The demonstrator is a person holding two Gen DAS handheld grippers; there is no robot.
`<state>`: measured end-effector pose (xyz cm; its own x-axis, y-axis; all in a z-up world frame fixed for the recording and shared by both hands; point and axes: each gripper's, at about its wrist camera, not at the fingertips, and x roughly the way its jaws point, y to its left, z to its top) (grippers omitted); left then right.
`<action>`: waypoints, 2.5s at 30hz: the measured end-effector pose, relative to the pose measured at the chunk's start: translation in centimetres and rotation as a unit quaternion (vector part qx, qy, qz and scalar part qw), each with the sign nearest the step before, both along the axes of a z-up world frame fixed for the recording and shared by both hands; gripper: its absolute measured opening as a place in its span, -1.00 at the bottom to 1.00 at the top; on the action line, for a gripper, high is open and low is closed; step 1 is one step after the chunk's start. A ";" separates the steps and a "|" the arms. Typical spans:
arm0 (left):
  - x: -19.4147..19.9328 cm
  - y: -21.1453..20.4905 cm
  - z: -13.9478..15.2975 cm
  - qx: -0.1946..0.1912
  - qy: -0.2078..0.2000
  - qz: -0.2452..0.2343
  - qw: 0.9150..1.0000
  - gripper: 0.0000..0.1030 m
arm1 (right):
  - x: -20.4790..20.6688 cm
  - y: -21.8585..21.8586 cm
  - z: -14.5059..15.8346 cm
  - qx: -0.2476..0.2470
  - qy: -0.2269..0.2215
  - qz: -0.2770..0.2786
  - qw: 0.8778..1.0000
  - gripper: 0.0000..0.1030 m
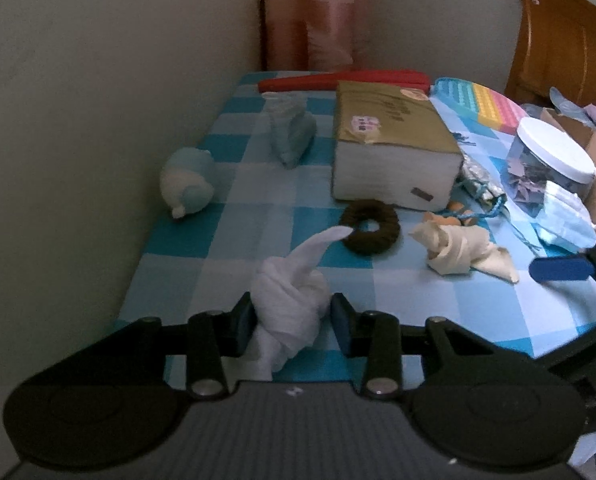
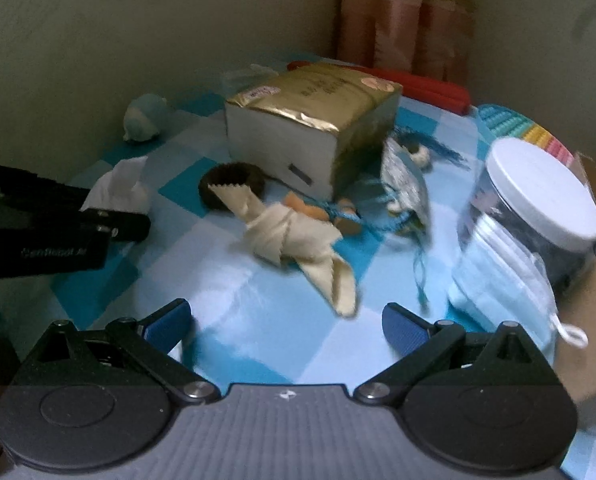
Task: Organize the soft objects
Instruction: 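Close the right gripper on the beige zigzag-edged cloth while the left holds the white cloth, then carry the beige cloth into the cardboard box and open the right gripper while the left carries the white cloth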
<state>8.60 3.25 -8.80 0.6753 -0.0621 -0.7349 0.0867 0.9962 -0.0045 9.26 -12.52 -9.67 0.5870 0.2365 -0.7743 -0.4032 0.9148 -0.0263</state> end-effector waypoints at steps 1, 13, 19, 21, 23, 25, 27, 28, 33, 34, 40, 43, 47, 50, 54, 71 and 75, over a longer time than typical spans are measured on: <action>0.0 0.1 0.0 0.001 0.000 0.002 1.000 -0.24 | 0.3 0.1 -0.1 0.001 -0.001 0.001 1.000 1.00; 0.5 0.8 -0.1 -0.007 0.001 0.010 1.000 -0.24 | 3.0 1.6 -0.1 0.001 -0.014 0.010 1.000 0.85; 0.6 1.1 -0.2 -0.012 0.002 0.013 1.000 -0.24 | 3.3 1.9 0.3 0.002 -0.020 0.010 1.000 0.44; 0.6 1.1 -0.2 -0.013 0.001 0.013 1.000 -0.24 | 3.3 2.0 0.4 0.002 -0.023 0.010 1.000 0.25; 0.6 1.1 -0.2 -0.013 0.002 0.014 1.000 -0.24 | 3.3 2.0 0.6 0.001 -0.023 0.011 1.000 0.02; 0.6 1.1 -0.2 -0.012 0.003 0.014 1.000 -0.24 | 3.1 2.1 0.7 -0.006 -0.020 0.010 1.000 -0.04; 0.6 1.1 0.0 -0.008 0.005 0.014 1.000 -0.24 | 2.8 2.2 0.9 -0.014 -0.023 0.010 1.000 -0.05; 0.6 1.0 0.1 -0.007 0.007 0.013 1.000 -0.24 | 2.7 2.1 0.9 -0.016 -0.024 0.008 1.000 -0.05; -0.1 0.9 0.9 -0.002 0.008 0.006 1.000 -0.25 | 1.0 1.2 2.3 -0.005 -0.027 0.005 1.000 -0.05; -0.3 0.8 1.1 -0.001 0.009 0.003 1.000 -0.25 | 0.6 1.0 2.7 -0.003 -0.028 0.005 1.000 -0.05; -2.1 0.0 2.8 0.001 0.009 -0.023 1.000 -0.25 | -2.8 -1.0 5.0 0.006 -0.038 0.002 0.999 -0.05; -3.2 -0.7 3.8 0.008 0.006 -0.040 0.999 -0.25 | -4.5 -2.8 6.1 0.009 -0.043 -0.009 0.999 -0.05; -4.5 -1.7 4.9 0.013 0.001 -0.060 0.998 -0.25 | -6.2 -5.9 7.7 0.015 -0.055 -0.028 0.998 -0.05; -5.2 -2.7 5.7 0.014 -0.002 -0.073 0.997 -0.25 | -7.0 -8.2 8.8 0.016 -0.066 -0.043 0.997 -0.05; -5.7 -4.0 6.5 0.013 -0.002 -0.088 0.996 -0.25 | -7.3 -11.5 9.9 0.005 -0.085 -0.066 0.994 -0.05; -2.8 -12.5 7.6 0.032 -0.013 -0.146 0.989 -0.25 | -2.0 -19.8 8.8 0.010 -0.090 -0.133 0.987 0.46; -1.7 -13.7 7.7 0.042 -0.011 -0.159 0.986 -0.25 | -2.6 -20.0 8.6 0.027 -0.087 -0.138 0.986 0.63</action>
